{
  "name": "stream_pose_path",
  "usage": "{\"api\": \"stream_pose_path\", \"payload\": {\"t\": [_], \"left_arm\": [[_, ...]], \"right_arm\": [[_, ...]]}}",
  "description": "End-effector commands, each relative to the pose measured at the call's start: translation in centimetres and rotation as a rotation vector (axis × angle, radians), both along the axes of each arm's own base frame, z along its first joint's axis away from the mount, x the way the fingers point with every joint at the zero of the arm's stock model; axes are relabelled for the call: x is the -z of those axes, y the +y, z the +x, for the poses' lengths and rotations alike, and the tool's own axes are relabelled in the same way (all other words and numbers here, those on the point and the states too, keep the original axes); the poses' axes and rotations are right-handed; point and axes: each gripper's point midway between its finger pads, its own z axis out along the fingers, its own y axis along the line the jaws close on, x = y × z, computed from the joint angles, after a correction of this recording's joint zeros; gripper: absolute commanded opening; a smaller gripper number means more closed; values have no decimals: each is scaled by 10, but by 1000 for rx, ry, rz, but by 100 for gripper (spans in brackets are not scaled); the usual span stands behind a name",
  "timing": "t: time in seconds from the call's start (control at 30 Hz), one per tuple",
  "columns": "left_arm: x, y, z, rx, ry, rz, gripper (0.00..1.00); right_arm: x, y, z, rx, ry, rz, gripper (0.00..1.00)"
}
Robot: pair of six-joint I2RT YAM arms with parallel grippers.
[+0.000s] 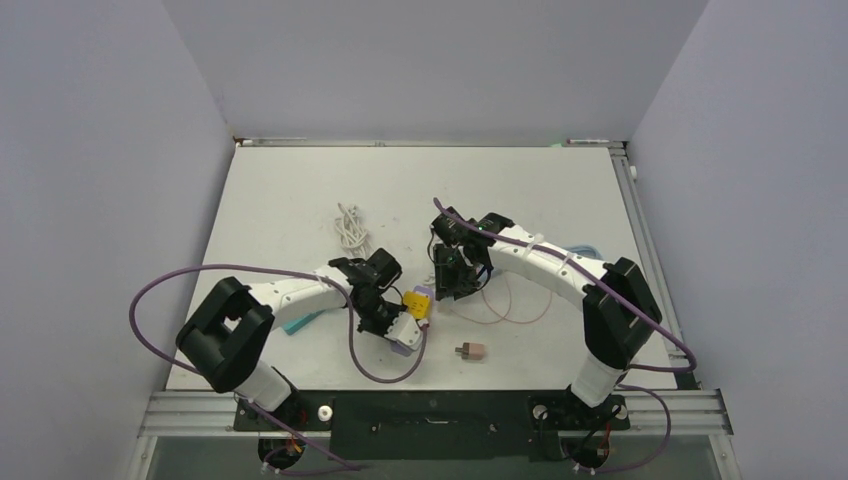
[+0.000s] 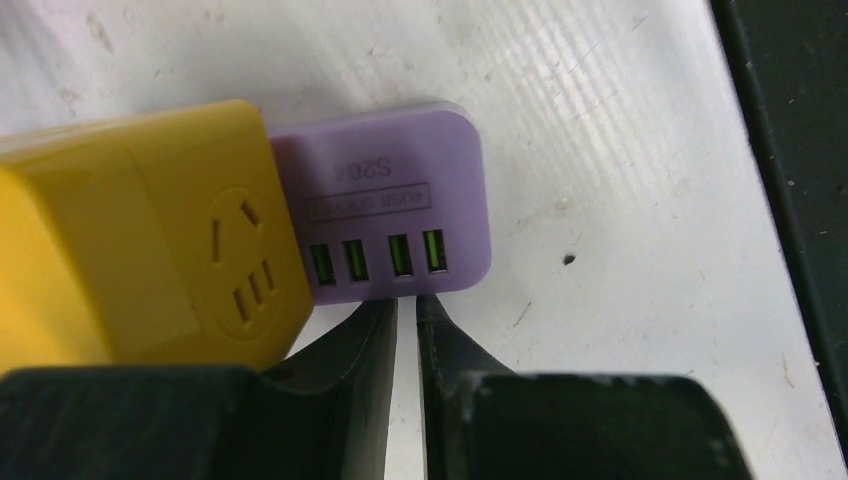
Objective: Insert the plug
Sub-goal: Move the socket to the center of the board.
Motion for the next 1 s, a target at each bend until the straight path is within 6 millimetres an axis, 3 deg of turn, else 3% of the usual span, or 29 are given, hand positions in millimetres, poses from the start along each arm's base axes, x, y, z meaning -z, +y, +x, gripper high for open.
{"api": "stream_pose_path", "payload": {"t": [0.0, 0.23, 0.33, 0.47, 0.57, 0.7, 0.83, 0.97], "left_arm": [[-24, -30, -3, 37, -38, -84, 11], [-30, -74, -14, 76, -67, -118, 11], [-36, -75, -12, 51, -74, -113, 11], [-56, -49, -7, -68, -71, -101, 12], [-71, -22, -8, -184, -47, -100, 16], [-96, 6, -7, -340, -35, -163, 44], [-115, 35, 8, -529, -29, -249, 71], [-123, 55, 22, -670, 37, -281, 81]], "right_arm": [[-32, -1, 15, 6, -106, 25, 5], [-52, -12, 16, 30, -146, -2, 5], [-66, -23, 17, 42, -178, -36, 5], [-89, -22, 21, 56, -230, -30, 5], [-93, -11, 14, 31, -238, -46, 5], [-99, 9, 2, 1, -249, -56, 5], [-105, 20, -8, 8, -243, -50, 5], [-99, 36, -21, 0, -201, -25, 5]]}}
